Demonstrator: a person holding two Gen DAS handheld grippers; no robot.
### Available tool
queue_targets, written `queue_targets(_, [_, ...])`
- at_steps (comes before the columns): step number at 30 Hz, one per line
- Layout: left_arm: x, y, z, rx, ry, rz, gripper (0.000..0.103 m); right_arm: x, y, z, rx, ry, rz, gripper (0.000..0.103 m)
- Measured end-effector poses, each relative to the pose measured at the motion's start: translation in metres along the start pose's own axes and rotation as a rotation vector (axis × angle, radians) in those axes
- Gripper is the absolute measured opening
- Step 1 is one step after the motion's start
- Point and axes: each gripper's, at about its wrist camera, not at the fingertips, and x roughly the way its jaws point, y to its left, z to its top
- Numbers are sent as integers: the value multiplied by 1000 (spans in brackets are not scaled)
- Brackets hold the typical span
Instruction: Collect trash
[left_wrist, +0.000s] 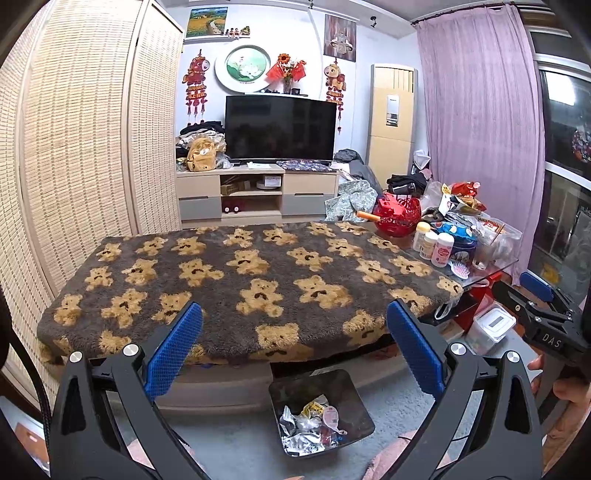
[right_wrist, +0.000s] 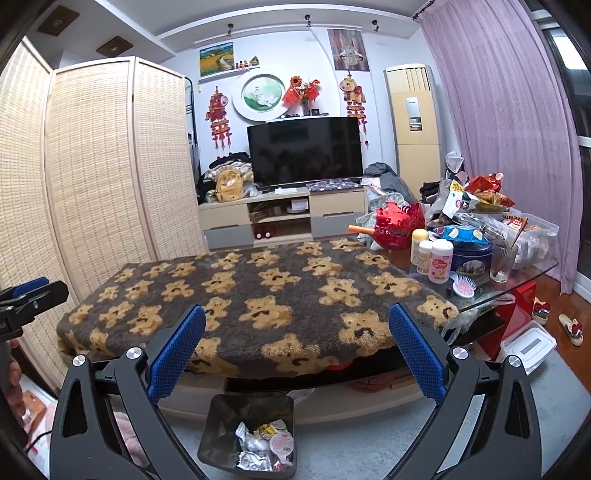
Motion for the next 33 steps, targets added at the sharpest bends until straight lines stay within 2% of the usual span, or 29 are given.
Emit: queue_targets(33, [-6, 3, 6, -10, -30, 2, 95, 3, 4, -4, 10, 1, -4, 100])
